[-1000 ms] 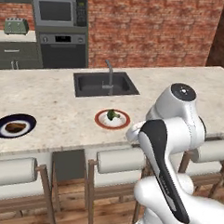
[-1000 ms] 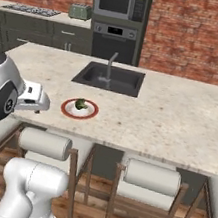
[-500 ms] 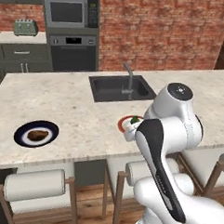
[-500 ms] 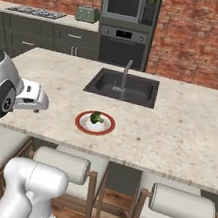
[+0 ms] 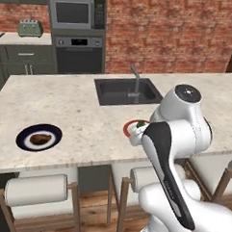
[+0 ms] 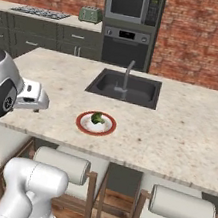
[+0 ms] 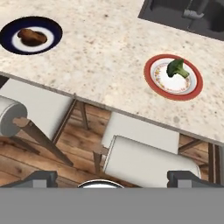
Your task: Transport the chicken drumstick and broccoli to the fridge. Place the chicken drumstick on the rack containing meat and place the broccoli on the rack containing the vegetable, ensuring meats and vegetables are on different racks.
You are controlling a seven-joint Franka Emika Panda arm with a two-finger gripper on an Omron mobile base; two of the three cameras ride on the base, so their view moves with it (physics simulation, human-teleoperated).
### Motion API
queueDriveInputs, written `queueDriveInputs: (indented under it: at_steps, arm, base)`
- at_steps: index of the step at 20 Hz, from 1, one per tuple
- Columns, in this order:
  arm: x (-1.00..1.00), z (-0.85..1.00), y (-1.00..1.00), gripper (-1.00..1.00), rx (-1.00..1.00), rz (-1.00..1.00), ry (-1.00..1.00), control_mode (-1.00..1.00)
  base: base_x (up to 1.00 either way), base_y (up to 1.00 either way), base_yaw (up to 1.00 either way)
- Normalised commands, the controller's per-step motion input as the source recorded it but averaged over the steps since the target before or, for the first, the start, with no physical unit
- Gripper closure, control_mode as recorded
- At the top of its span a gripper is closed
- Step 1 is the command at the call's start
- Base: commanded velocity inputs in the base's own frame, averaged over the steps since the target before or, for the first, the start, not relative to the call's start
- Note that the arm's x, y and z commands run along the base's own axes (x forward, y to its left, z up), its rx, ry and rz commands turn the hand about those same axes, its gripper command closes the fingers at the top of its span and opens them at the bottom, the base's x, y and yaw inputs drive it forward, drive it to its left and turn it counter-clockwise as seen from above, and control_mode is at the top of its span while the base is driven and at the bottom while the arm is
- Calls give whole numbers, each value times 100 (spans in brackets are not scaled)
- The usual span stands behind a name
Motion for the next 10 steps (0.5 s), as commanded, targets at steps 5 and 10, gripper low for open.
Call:
queueDriveInputs:
  at_steps: [5, 10]
  arm:
    - [98, -43, -64, -100, 0, 15, 3, -100]
    - [79, -59, -61, -100, 0, 24, 0, -100]
  base:
    - [0, 0, 0]
    - [0, 0, 0]
